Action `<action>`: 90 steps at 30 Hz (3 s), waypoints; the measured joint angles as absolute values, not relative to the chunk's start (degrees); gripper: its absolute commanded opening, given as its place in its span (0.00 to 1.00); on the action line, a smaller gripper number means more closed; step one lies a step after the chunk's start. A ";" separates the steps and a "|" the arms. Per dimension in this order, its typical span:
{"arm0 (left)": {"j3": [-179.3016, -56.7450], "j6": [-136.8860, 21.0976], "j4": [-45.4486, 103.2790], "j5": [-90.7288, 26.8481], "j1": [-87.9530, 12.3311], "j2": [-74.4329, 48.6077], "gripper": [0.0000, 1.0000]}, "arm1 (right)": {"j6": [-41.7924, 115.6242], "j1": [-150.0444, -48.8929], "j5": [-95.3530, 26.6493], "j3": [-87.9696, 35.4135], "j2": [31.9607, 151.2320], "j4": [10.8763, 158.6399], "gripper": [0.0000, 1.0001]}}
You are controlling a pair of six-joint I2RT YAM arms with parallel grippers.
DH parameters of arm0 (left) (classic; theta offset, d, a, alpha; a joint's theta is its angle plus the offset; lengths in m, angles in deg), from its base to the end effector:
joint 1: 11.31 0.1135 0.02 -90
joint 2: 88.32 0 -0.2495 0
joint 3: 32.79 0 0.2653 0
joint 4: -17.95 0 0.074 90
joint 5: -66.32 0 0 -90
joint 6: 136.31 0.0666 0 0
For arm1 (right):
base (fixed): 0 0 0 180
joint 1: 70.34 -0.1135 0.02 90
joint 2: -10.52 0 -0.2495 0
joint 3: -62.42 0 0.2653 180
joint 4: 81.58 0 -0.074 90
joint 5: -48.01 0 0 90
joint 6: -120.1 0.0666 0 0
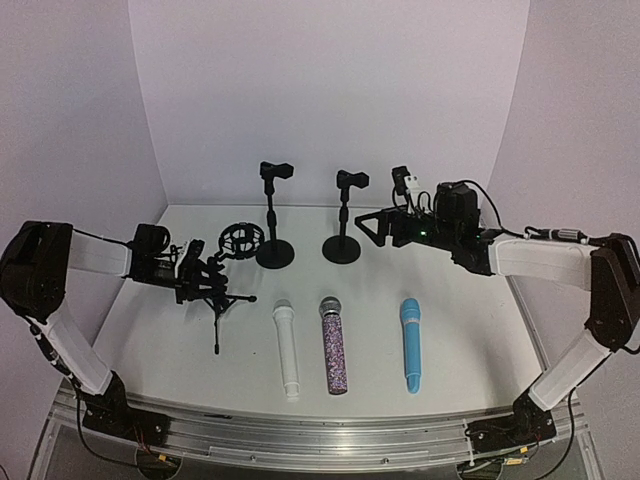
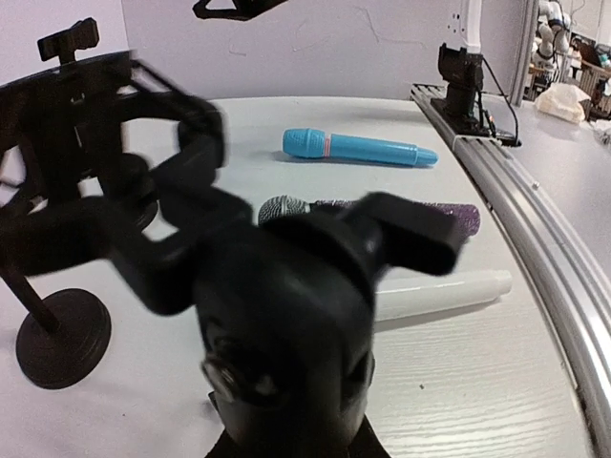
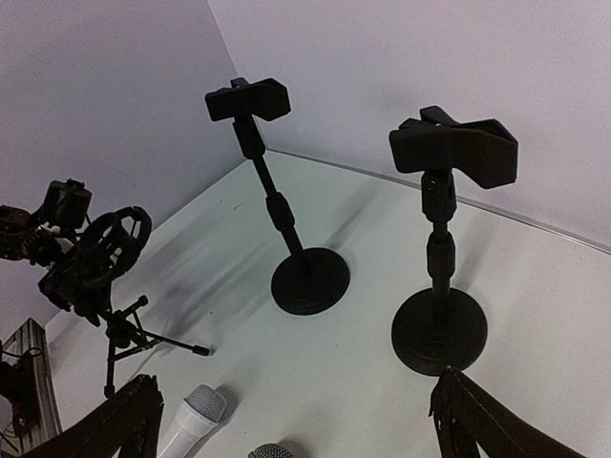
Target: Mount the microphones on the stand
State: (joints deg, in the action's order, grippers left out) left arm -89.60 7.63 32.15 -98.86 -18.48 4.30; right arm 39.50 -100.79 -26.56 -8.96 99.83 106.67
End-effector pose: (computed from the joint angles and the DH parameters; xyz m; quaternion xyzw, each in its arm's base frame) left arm 0.2946 -0.1020 0.1378 0.5582 0.5352 -0.4186 0.4762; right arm 0.3407 0.2208 0.2581 -0.2235 0.7288 0.3142 0.5659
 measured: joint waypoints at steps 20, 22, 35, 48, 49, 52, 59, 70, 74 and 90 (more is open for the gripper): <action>-98.13 26.78 61.85 -103.67 -18.75 8.76 0.00 | 37.49 -103.12 -28.54 -11.47 101.52 106.36 0.96; -98.29 27.25 62.84 -103.65 -19.01 8.84 0.00 | 37.21 -103.12 -28.50 -12.22 101.77 106.27 0.97; -99.18 22.69 57.60 -102.54 -20.52 10.34 0.27 | 35.77 -103.12 -28.53 -12.73 101.91 105.54 0.97; -99.52 28.70 61.02 -102.51 -20.52 10.34 0.60 | 34.54 -103.12 -28.66 -12.93 101.91 103.76 0.97; -99.52 29.66 61.61 -102.40 -20.52 10.33 0.62 | 34.56 -103.12 -28.64 -12.96 101.91 103.65 0.97; -99.54 33.05 64.34 -101.58 -20.51 10.33 0.74 | 34.77 -103.12 -28.48 -13.16 101.95 103.57 0.97; -103.67 38.59 73.72 -101.19 -20.26 10.15 0.99 | 36.46 -104.20 -28.39 -16.33 105.12 102.86 0.96; -97.71 14.68 62.76 -92.85 -19.23 -7.22 0.99 | 46.71 -109.02 -30.61 -27.50 112.79 97.64 0.91; -91.87 -2.08 53.91 -84.96 -19.75 -18.70 0.96 | 49.64 -111.44 -34.40 -29.04 112.97 97.25 0.91; -89.95 -20.77 47.30 -56.13 -36.32 -22.76 0.89 | 51.44 -114.46 -41.02 -28.38 112.59 96.82 0.90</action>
